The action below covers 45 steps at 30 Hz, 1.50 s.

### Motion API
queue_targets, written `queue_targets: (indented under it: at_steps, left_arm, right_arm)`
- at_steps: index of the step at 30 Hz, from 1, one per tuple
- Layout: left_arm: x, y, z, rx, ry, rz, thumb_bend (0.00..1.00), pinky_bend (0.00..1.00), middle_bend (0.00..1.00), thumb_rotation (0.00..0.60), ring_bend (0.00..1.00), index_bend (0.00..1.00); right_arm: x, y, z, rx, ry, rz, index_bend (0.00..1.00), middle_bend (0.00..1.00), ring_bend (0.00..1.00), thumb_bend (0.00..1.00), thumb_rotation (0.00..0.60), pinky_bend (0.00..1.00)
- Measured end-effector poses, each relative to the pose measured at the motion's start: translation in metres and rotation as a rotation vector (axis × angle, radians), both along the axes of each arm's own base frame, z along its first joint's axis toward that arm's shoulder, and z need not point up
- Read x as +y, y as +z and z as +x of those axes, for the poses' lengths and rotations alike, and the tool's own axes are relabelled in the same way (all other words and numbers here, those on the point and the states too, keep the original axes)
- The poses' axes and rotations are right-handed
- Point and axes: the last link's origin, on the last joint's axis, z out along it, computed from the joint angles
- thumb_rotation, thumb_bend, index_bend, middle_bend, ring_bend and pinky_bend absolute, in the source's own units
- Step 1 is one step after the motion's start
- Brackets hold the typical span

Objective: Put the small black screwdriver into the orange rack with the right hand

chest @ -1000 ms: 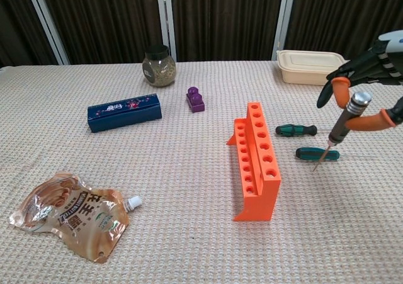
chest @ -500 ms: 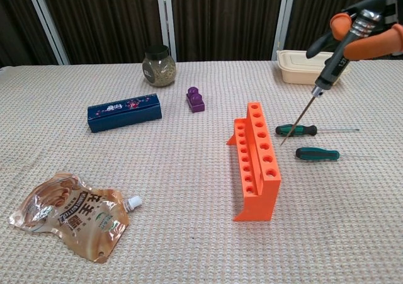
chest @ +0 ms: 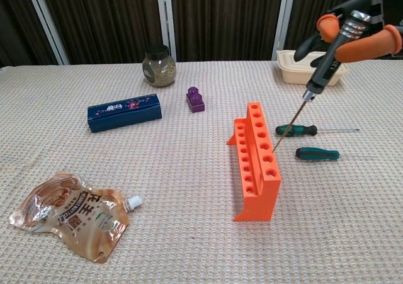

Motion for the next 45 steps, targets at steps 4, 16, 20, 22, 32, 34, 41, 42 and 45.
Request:
queue_targets:
  at_steps: [4,16,20,22,32,34,41,42,45]
  left_arm:
    - [0.000,0.000,-0.001,0.004,0.000,0.007,0.21,0.00,0.00,0.600,0.00,0.17]
    - [0.001,-0.003,-0.004,0.009,0.009,0.001,0.21,0.00,0.00,0.600,0.00,0.16]
    - [0.003,-0.004,-0.005,0.010,0.011,-0.003,0.21,0.00,0.00,0.600,0.00,0.16]
    - [0.003,-0.005,-0.005,0.008,0.013,-0.007,0.21,0.00,0.00,0.600,0.00,0.16]
    - [0.004,-0.006,-0.008,0.004,0.022,-0.012,0.21,0.00,0.00,0.600,0.00,0.15]
    - [0.004,-0.006,-0.008,0.003,0.023,-0.011,0.21,0.00,0.00,0.600,0.00,0.15]
    - [0.004,-0.006,-0.008,0.002,0.022,-0.013,0.21,0.00,0.00,0.600,0.00,0.15]
    - [0.004,-0.006,-0.009,0.002,0.023,-0.014,0.21,0.00,0.00,0.600,0.00,0.15]
    - [0.004,-0.006,-0.010,0.001,0.026,-0.014,0.21,0.00,0.00,0.600,0.00,0.15]
  right_arm:
    - [-0.002,-0.004,0.003,0.027,0.025,-0.003,0.71,0.34,0.04,0.30,0.600,0.01]
    - [-0.013,-0.016,0.010,0.112,0.056,-0.029,0.71,0.34,0.04,0.30,0.600,0.01]
    - [-0.015,-0.020,0.012,0.137,0.058,-0.036,0.71,0.34,0.04,0.31,0.600,0.01]
    - [-0.016,-0.022,0.012,0.147,0.056,-0.038,0.71,0.34,0.04,0.30,0.600,0.01]
    - [-0.014,-0.027,0.018,0.180,0.063,-0.034,0.71,0.34,0.03,0.30,0.600,0.01]
    - [-0.013,-0.028,0.019,0.188,0.071,-0.030,0.71,0.34,0.03,0.30,0.600,0.01]
    - [-0.010,-0.033,0.023,0.216,0.093,-0.020,0.71,0.34,0.03,0.30,0.600,0.01]
    - [-0.010,-0.034,0.023,0.219,0.095,-0.018,0.70,0.34,0.03,0.30,0.600,0.01]
    - [-0.011,-0.036,0.025,0.229,0.104,-0.015,0.70,0.34,0.03,0.30,0.600,0.01]
